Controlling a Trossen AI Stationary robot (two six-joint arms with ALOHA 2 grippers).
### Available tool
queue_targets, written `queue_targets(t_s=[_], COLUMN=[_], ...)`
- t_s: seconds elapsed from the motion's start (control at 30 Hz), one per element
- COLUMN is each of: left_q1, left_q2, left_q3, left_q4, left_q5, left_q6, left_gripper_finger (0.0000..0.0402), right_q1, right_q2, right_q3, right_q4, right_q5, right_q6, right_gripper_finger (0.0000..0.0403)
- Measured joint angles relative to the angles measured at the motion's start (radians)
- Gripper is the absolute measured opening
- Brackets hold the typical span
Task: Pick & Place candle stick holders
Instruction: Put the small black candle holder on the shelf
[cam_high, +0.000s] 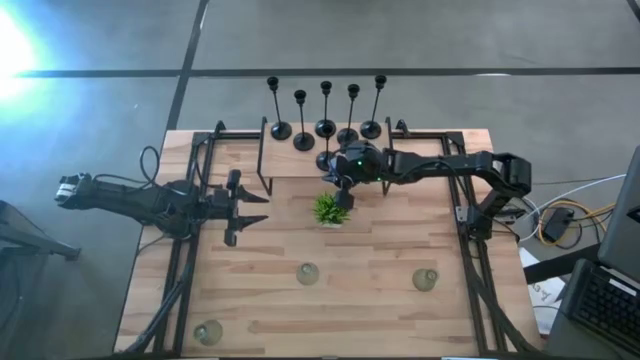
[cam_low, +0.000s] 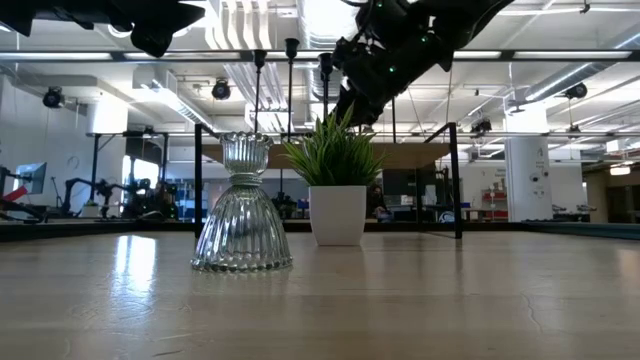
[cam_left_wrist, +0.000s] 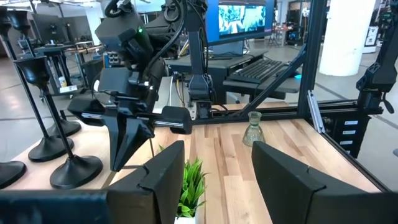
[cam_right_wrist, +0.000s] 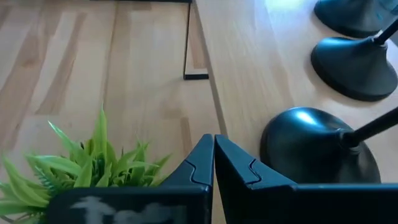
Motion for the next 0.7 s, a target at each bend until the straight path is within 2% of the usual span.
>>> queue_targets(t_s=[0.7], left_q1=[0.000], left_q2=[0.000], left_q3=[0.000], left_q4=[-0.001], left_q5=[0.000], left_q6=[0.001], left_gripper_finger=[0.0193], right_q1=[-0.037], right_q2=[-0.010], right_q3=[-0.016], right_q4=[0.009], right_q5=[0.030], right_q6=[0.003], right_gripper_finger=[0.0008])
